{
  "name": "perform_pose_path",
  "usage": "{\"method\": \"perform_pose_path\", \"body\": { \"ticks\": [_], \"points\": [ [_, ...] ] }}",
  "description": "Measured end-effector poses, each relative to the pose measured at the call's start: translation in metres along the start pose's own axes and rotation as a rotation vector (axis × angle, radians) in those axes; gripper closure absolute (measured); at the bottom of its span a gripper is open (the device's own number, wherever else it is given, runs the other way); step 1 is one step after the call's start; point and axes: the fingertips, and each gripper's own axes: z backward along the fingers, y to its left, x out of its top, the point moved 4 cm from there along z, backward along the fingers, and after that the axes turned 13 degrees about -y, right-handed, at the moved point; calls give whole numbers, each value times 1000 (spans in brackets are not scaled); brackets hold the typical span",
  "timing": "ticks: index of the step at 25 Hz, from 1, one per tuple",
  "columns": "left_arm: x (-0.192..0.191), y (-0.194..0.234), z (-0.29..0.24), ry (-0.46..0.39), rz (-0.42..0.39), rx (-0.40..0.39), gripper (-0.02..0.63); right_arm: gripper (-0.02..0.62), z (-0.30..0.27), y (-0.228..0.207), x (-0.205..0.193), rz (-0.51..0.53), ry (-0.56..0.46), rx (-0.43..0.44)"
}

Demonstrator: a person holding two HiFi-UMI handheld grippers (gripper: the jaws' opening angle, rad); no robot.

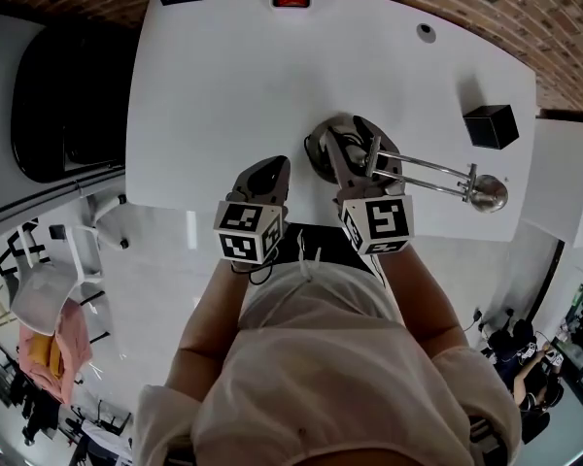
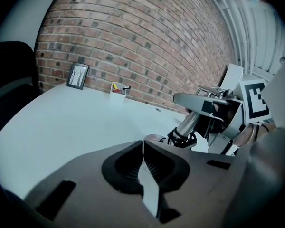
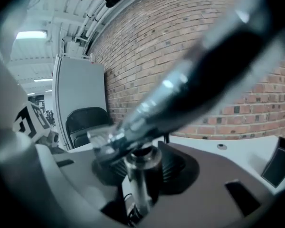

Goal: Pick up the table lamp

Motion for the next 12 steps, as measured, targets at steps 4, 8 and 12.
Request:
{"method": "perform_pose_path", "body": {
  "ticks": [4,8,12],
  "points": [
    [-13,-1,-6,30,12,-1,586,532,0,-3,2,35,0,-26],
    [-25,-5,-13,68,14,-29,586,535,1,-3,3,29,-1,-23],
    [-36,-7,-22,106,34,-50,586,535,4,-9,5,-7,-11,-14]
  ]
}}
